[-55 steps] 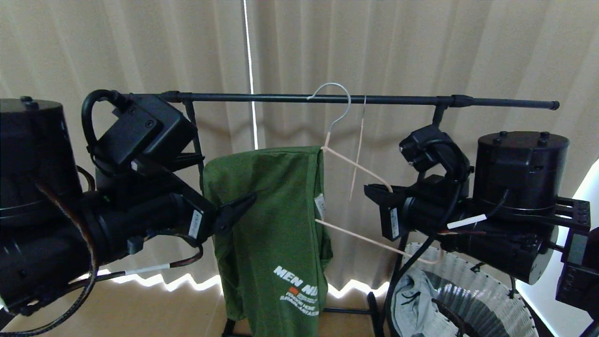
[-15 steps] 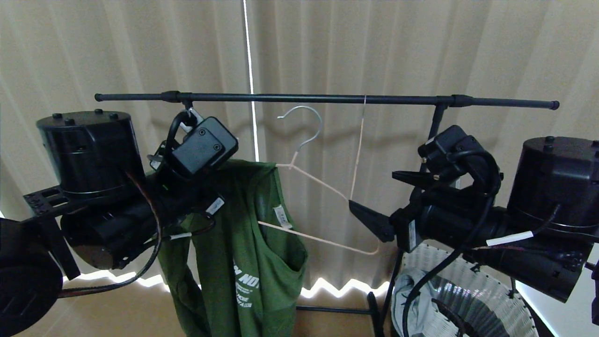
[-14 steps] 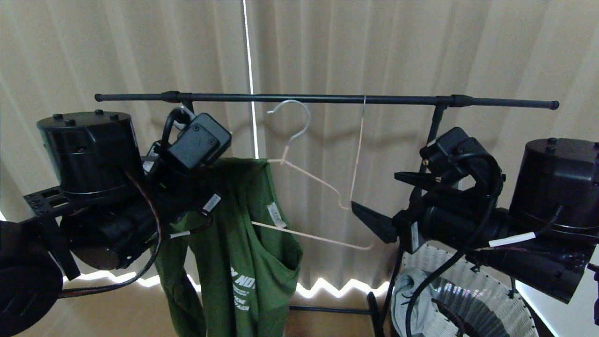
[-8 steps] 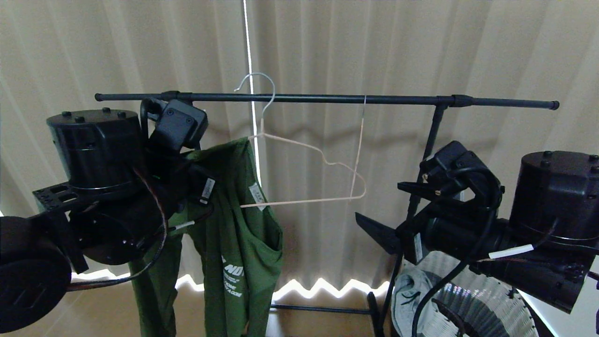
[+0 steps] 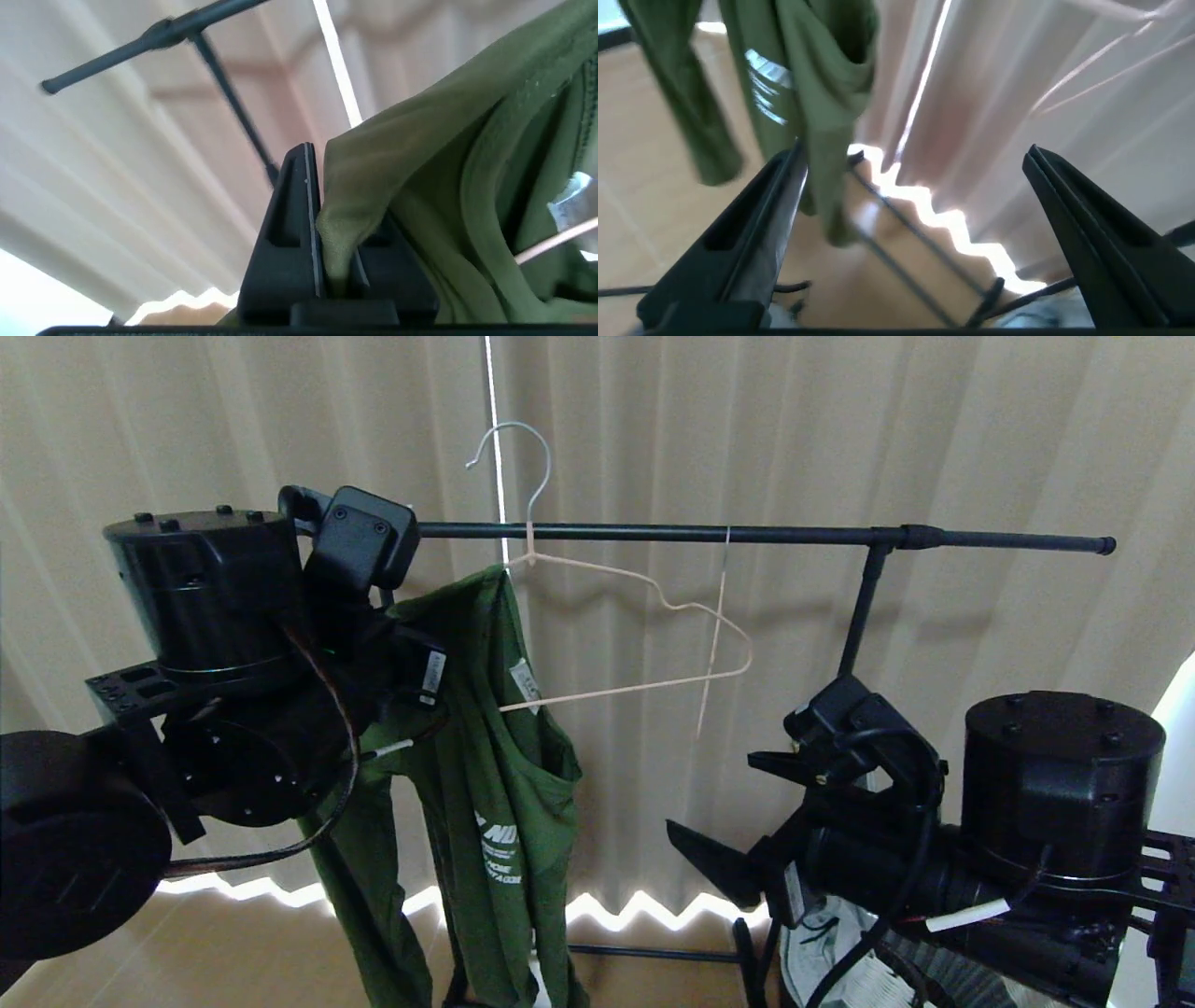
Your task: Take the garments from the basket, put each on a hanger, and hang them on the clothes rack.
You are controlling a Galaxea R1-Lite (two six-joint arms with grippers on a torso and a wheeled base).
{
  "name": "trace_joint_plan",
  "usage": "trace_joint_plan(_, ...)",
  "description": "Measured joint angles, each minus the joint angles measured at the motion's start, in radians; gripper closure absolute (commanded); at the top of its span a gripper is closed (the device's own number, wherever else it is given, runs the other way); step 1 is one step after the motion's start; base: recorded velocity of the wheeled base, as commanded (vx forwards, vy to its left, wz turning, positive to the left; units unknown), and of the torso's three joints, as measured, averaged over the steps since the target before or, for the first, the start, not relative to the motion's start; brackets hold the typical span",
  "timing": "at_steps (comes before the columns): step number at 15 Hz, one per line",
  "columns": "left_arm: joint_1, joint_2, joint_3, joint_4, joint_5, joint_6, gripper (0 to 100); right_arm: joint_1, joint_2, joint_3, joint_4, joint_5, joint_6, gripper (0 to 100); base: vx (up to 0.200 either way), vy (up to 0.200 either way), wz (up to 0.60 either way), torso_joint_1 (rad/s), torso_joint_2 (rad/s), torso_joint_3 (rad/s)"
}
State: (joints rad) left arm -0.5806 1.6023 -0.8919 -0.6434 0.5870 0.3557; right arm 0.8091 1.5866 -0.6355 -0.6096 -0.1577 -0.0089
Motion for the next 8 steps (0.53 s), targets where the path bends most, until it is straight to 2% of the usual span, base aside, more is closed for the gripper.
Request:
trace_joint_plan(3,-0.05,-0.014,-0.007,0.001,-0.001,-0.027,100,0.022,0.044,-0.039,-0.003,-0.009,0.026,0,0.0,0.0,0.0,0.0,0.0,0.0)
trace_joint_plan(8,-0.125,-0.046,-0.01,0.0,-0.007,-0.04,100,0.024,0.149,-0.105,-0.105,-0.062,0.046,0,0.0,0.0,0.0,0.0,0.0,0.0)
